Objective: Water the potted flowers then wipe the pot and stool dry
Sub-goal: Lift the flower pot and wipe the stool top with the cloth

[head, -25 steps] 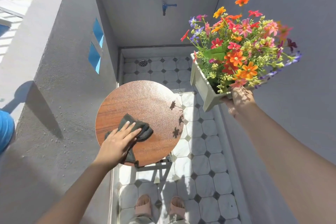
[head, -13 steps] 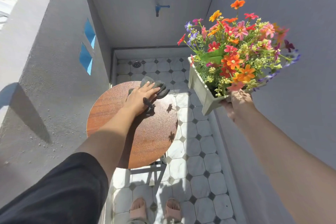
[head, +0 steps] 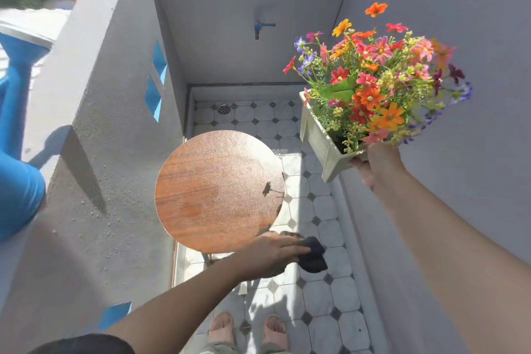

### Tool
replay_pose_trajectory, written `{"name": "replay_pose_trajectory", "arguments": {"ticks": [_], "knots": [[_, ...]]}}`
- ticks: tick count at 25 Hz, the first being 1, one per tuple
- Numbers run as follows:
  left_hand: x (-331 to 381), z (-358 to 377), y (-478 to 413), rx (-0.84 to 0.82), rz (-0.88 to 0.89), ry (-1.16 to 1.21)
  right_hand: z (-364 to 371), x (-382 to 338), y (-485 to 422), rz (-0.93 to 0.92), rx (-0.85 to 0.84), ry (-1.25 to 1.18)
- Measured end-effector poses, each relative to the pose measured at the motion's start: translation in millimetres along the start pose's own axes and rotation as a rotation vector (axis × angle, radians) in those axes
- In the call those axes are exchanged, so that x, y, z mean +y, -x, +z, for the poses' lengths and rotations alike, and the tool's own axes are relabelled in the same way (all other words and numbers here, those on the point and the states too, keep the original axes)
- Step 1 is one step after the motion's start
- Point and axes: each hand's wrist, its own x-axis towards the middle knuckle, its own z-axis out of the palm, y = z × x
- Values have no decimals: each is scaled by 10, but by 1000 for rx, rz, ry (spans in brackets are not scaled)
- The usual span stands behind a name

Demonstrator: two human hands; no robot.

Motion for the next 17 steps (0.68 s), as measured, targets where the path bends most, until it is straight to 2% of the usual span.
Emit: {"name": "replay_pose_trajectory", "arguments": {"ticks": [2,3,5,6,8,10,12,14,17], "knots": [[291,-86,243,-41,-417,454,11,-56,156,5,11,-34],[309,-207,330,-16,-633,779,19,-77,219,8,0,-27],[131,-631,464,117,-1004,1265,35,-109,329,1,-38,5],[66,-839,524,186,-1105,1395,44,-120,370,-2,-59,27],[-89,-1205,616,388,-1123,1385,90,-105,422,-14,-118,80],[-266,-1509,672,640,-1037,1176,167,-68,479,-8,-194,142],[-373,-1753,703,810,-977,1030,281,10,536,-8,-270,207],[-407,-1908,756,885,-981,980,437,117,654,-8,-379,291],[-360,-2058,845,836,-1075,883,671,376,730,-1,-492,327]]}}
